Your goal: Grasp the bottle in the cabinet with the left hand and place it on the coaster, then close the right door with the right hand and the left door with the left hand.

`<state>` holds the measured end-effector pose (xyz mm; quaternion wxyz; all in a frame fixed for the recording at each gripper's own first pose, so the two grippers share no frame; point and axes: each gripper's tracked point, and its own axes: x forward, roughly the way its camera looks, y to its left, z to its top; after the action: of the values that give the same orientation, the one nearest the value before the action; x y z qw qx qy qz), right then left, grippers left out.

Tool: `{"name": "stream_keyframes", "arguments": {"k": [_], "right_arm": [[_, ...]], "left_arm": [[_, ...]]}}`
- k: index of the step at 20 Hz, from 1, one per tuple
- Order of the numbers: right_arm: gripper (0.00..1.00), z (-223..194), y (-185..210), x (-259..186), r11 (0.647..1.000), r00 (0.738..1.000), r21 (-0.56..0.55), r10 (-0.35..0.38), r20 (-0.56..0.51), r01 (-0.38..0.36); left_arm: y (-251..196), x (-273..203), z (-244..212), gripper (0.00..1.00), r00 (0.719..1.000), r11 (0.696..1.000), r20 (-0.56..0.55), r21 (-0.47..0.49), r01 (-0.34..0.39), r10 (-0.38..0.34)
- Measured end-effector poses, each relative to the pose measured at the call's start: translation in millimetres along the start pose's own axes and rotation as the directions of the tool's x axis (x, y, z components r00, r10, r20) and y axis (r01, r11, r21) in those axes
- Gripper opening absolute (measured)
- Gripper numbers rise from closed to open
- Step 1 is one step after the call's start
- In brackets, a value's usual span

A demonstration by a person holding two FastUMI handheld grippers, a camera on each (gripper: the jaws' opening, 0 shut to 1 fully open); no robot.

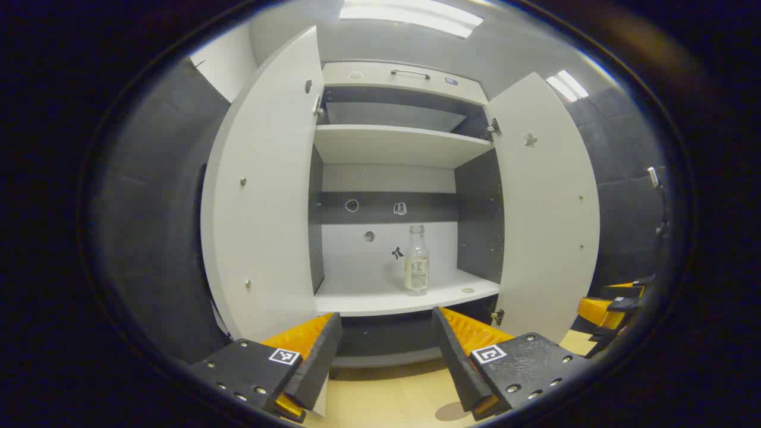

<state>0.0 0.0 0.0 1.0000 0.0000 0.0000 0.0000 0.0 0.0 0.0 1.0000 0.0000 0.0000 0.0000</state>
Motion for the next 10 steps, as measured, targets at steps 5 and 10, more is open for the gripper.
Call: {"name": "stream_keyframes", "arguments": {"k": [5,10], "right_arm": [[0.98,6.8,10.2,-1.3,0.999,1.0,-0.031,0.02,0.013,-0.02],[0.98,11.1,11.7,-2.1,0.999,0.999,-0.021,0.024,0.03,-0.024]], "left_arm": [[-0.6,-2.6,-6.1,0.88,1.0,1.0,-0.019,-0.021,0.002,-0.002],[-3.5,-1.2,-4.6,0.88,1.0,1.0,-0.014,-0.025,0.011,-0.011]]}}
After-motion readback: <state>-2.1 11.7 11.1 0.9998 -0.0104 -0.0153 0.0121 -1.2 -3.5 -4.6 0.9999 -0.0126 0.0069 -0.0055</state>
